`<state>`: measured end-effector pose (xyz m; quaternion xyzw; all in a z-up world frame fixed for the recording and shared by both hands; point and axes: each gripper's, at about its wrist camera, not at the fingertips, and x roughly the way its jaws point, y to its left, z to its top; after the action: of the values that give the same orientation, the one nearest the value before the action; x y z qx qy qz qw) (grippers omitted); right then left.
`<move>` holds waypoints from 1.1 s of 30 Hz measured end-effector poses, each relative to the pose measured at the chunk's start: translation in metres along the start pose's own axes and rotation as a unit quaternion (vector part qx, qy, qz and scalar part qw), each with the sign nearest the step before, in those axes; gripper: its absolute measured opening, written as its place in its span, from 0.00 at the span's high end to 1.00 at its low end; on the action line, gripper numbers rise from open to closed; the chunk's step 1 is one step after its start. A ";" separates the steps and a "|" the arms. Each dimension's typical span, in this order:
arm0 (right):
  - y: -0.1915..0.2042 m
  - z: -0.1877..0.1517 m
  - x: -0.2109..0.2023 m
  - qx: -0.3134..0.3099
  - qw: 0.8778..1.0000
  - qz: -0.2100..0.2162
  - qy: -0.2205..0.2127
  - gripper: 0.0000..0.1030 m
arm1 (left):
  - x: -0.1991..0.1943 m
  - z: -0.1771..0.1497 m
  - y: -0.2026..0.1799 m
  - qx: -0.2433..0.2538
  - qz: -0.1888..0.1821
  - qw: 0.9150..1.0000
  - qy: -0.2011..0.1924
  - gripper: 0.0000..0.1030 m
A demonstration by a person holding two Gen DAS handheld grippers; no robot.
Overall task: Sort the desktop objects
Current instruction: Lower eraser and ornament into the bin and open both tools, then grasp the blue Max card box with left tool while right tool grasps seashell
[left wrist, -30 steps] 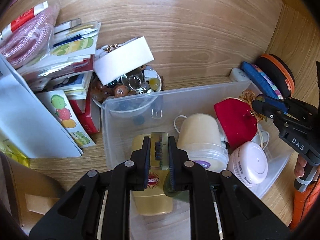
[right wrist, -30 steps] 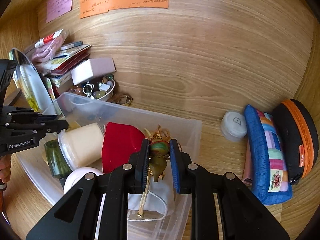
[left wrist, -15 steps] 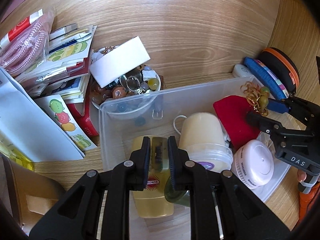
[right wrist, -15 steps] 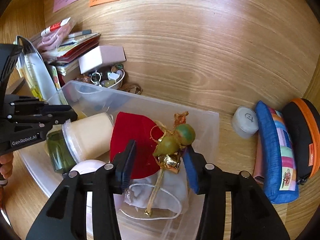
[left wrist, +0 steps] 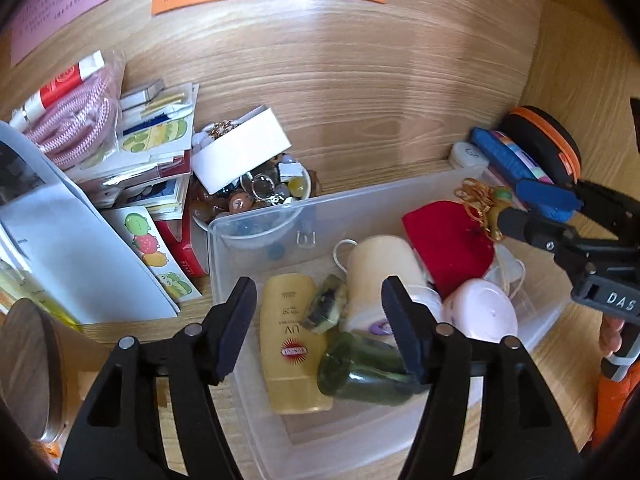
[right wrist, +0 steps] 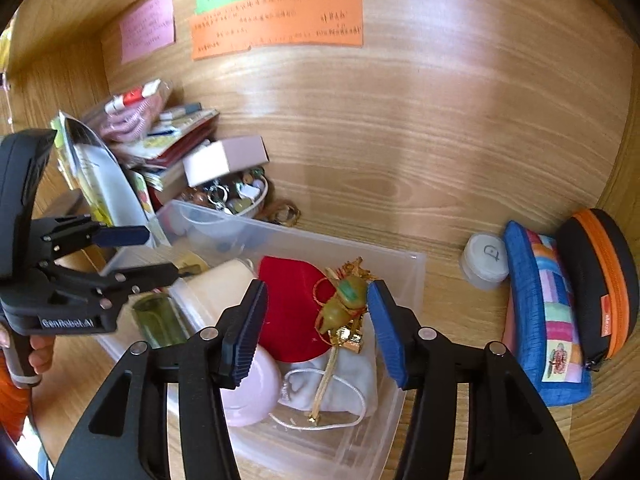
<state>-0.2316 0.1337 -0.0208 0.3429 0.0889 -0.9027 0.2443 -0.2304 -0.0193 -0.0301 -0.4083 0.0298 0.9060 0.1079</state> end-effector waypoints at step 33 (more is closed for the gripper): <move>0.064 -0.103 -0.118 0.005 0.999 -0.013 -0.038 0.35 | -0.094 -0.113 -0.040 0.003 0.008 1.000 -0.022 0.09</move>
<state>-0.0641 0.1566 -0.0192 0.3082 0.0799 -0.9187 0.2337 -0.0780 -0.0126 -0.0339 -0.3878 0.0334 0.9155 0.1023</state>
